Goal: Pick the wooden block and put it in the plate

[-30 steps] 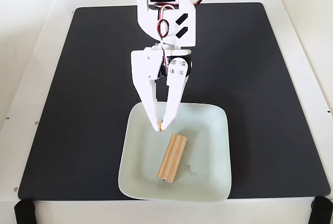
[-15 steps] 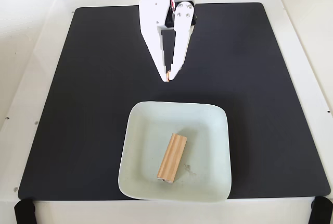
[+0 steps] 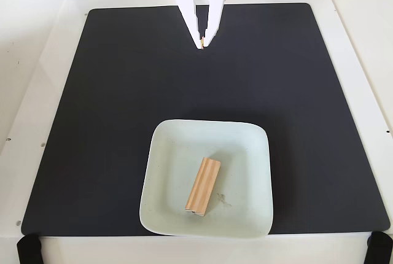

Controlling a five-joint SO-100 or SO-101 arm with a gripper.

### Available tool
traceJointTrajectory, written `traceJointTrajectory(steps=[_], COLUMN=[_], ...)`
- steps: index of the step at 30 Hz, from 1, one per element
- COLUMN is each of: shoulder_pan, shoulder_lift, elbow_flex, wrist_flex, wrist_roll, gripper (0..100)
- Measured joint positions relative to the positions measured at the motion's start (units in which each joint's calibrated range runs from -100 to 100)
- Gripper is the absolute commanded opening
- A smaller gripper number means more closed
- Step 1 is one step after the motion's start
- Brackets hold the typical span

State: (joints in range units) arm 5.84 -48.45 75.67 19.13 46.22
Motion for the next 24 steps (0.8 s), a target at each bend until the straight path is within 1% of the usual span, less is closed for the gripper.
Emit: traceJointTrajectory(steps=[7,11,17,20,24], shoulder_pan=[0.0,0.0,-0.48,-1.64,-1.55], shoulder_lift=[-23.39,-33.94,-43.9,-48.06,-49.43], elbow_flex=[17.92,22.57,23.45,23.45,23.45], wrist_flex=[0.0,0.77,11.99,19.73,28.74], wrist_roll=[0.0,-0.05,-1.83,-1.93,-1.93], gripper=[1,1,1,1,1])
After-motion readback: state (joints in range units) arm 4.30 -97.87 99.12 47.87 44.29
